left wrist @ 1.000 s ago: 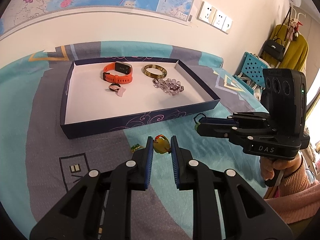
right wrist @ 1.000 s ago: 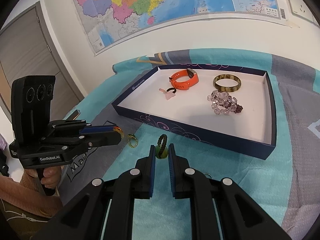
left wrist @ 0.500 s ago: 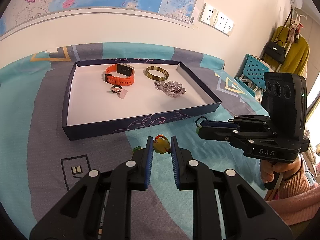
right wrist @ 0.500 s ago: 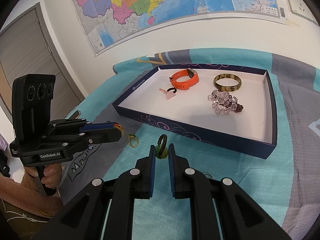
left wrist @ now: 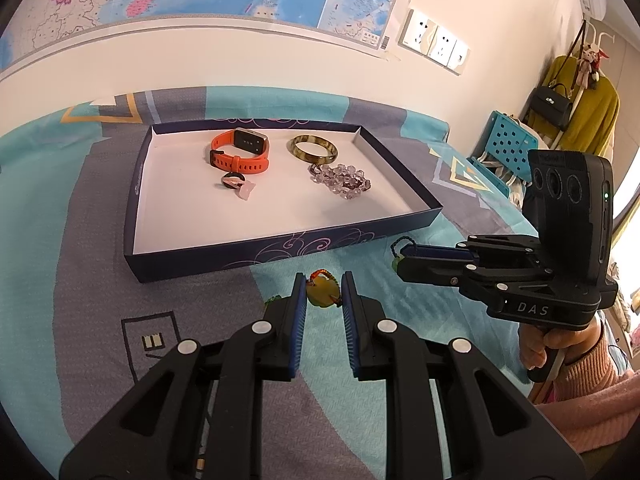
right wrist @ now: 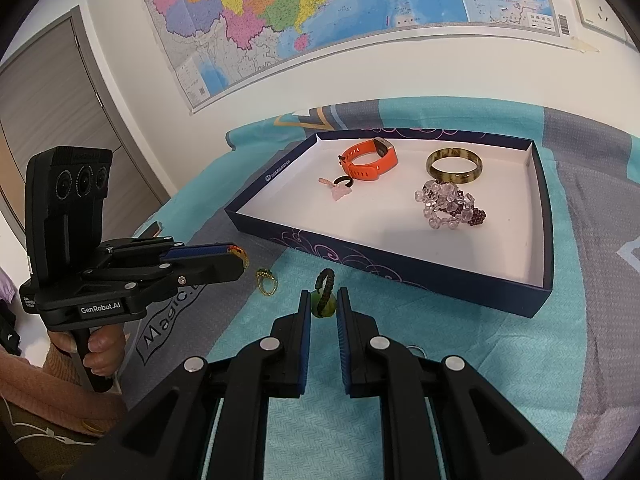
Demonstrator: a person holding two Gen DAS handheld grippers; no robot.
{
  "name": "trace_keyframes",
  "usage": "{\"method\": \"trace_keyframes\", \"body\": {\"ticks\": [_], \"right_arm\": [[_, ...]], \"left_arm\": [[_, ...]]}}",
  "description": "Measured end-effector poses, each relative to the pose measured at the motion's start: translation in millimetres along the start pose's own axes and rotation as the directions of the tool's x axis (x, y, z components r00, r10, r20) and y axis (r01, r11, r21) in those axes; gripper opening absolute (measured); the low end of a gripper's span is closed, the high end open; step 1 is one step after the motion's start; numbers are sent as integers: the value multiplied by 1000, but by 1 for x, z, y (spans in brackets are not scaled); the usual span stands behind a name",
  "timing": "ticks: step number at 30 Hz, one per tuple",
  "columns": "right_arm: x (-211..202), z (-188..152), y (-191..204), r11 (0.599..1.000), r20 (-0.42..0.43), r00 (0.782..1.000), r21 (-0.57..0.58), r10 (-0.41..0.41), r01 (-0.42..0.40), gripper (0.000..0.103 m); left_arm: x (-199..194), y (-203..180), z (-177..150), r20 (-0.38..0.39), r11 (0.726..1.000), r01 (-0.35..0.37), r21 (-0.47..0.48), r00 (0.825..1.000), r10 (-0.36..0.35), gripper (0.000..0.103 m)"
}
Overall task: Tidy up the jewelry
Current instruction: 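Hold both rings in the closed tools and move them slowly toward the box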
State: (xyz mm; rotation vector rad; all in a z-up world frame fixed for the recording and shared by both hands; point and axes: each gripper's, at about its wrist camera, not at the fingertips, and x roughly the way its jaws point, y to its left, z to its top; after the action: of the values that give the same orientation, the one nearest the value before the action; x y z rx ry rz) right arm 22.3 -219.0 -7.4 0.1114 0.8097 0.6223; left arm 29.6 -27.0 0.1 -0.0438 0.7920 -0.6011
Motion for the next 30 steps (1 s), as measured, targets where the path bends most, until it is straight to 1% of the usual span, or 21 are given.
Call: {"method": "trace_keyframes", "body": {"ticks": [20, 30], "right_arm": [[-3, 3, -1, 1000, 11, 1000, 2, 3, -3, 11], [-7, 11, -5, 1000, 27, 1000, 3, -2, 2, 11]], "left_arm": [[-2, -1, 3, 8, 1000, -2, -3, 1000, 2, 18], [-3, 0, 6, 16, 1000, -7, -3, 1000, 8, 18]]}}
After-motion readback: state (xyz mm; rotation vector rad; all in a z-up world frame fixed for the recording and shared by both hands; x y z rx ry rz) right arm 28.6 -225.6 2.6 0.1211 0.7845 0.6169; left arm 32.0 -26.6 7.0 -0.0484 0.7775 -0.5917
